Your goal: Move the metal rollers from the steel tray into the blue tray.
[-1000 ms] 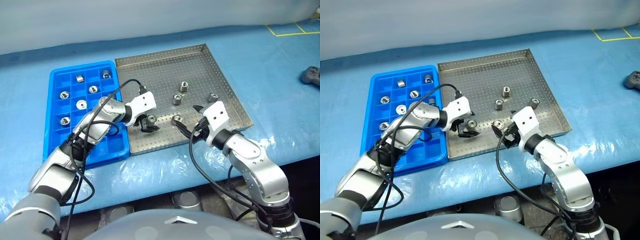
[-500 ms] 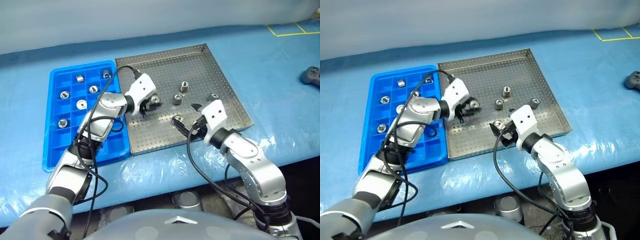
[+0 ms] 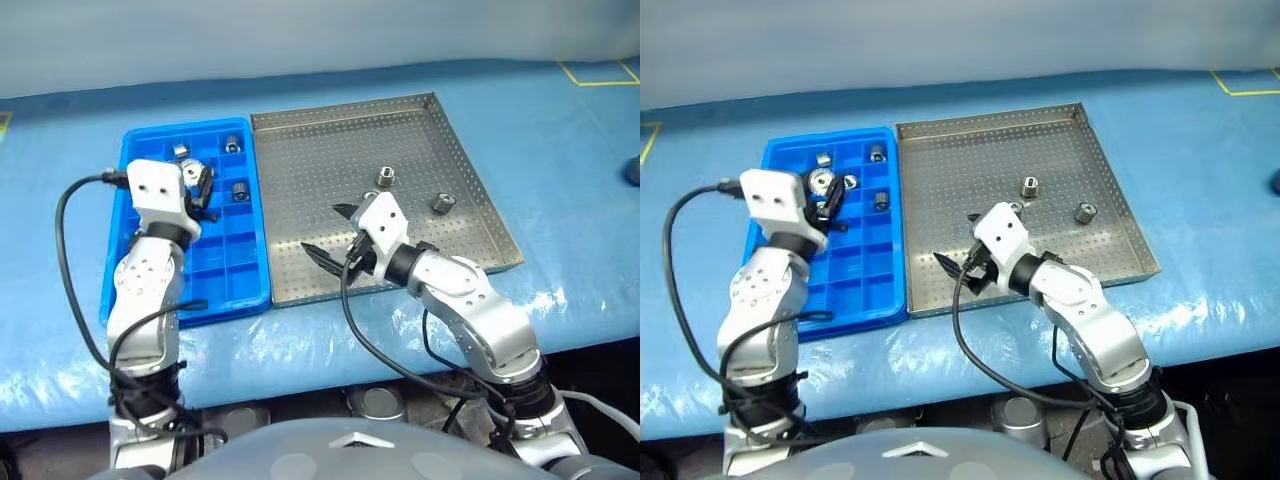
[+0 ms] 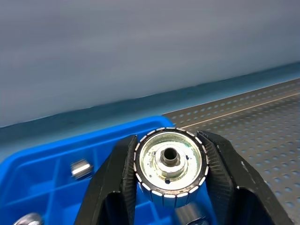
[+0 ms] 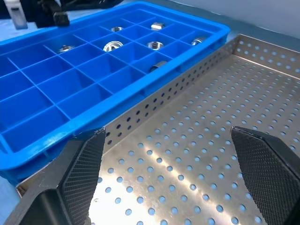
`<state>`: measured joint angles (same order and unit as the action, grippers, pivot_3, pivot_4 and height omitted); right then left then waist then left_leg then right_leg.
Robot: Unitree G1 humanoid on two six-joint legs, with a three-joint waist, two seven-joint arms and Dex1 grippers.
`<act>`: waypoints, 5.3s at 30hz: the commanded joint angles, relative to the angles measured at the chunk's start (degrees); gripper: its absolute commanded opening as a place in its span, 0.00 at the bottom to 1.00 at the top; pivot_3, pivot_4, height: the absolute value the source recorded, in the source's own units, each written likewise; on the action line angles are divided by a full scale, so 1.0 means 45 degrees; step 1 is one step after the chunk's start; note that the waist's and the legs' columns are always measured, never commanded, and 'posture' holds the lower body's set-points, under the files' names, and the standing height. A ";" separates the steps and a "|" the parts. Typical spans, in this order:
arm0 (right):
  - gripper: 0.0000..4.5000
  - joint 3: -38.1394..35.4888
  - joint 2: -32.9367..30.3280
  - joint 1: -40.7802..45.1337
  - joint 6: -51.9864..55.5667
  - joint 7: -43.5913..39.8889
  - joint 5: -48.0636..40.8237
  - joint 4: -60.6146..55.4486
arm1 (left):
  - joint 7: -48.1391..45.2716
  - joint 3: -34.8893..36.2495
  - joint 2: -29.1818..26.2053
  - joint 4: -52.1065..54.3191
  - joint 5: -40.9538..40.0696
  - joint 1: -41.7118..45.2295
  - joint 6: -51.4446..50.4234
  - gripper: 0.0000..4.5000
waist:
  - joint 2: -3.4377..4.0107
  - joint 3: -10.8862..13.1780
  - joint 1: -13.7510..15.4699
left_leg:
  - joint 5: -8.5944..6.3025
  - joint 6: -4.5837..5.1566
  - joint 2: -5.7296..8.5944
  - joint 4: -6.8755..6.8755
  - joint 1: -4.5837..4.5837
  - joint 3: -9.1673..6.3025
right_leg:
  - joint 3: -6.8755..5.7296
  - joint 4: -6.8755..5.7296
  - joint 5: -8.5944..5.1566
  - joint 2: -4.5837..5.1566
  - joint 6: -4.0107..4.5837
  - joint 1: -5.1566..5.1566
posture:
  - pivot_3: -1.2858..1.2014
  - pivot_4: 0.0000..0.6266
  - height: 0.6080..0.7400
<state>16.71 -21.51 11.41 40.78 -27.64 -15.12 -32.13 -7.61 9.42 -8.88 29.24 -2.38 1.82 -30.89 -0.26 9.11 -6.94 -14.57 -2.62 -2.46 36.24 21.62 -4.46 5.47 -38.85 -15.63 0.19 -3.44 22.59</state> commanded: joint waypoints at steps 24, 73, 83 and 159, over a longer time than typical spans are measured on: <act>1.00 -0.0905 -0.0044 -0.0497 -0.0210 0.0054 -0.0114 -0.0547 | -0.0343 -0.0287 0.0069 0.1758 -0.1952 0.0238 -0.2128 0.98 | -0.0001 -0.0001 0.0572 | 0.0008 -0.0015 -0.0002 -0.0008 0.0001 -0.0004 | -0.0014 0.0002 -0.0001 -0.0002 0.0001 0.0001 | 0.48 0.24 1.00; 1.00 -0.2382 0.0681 -0.3554 -0.0629 0.2632 0.0612 -0.2139 | -0.3641 -0.3527 0.0590 -0.6401 -0.0913 0.6758 -0.1561 0.41 | 0.0007 0.0001 -0.2598 | -0.0004 0.0006 0.0004 -0.0035 0.0014 0.0021 | 0.0029 0.0022 -0.0041 -0.0004 -0.0075 0.0006 | 0.40 0.24 1.00; 1.00 -0.0940 0.0841 -0.1522 -0.0846 0.1274 0.0317 -0.0764 | -0.0668 -0.0698 0.0732 -0.0800 -0.1079 0.3714 -0.0809 0.41 | 0.0013 -0.0002 -0.1181 | -0.0002 0.0004 -0.0006 -0.0028 -0.0005 0.0014 | 0.0030 0.0009 -0.0007 -0.0016 -0.0020 0.0001 | 0.49 0.24 1.00; 1.00 -0.1383 0.1430 0.0618 0.3548 0.2727 0.0555 0.1090 | -0.5550 -0.3637 -0.3450 -0.0480 -0.2348 0.0456 0.1938 0.99 | 0.0011 -0.0002 -0.1368 | 0.0000 0.0000 -0.0017 -0.0037 0.0014 0.0026 | 0.0035 0.0021 -0.0008 -0.0016 -0.0005 0.0026 | 0.45 0.24 1.00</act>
<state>10.93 -15.48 13.35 55.67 -15.89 -12.30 -27.10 -34.54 -8.26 -25.13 24.46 -13.51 5.01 -24.42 -0.21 9.10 -13.10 -14.58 -2.60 -2.53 36.07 21.70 -4.35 5.62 -38.73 -15.65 0.13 -3.43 22.72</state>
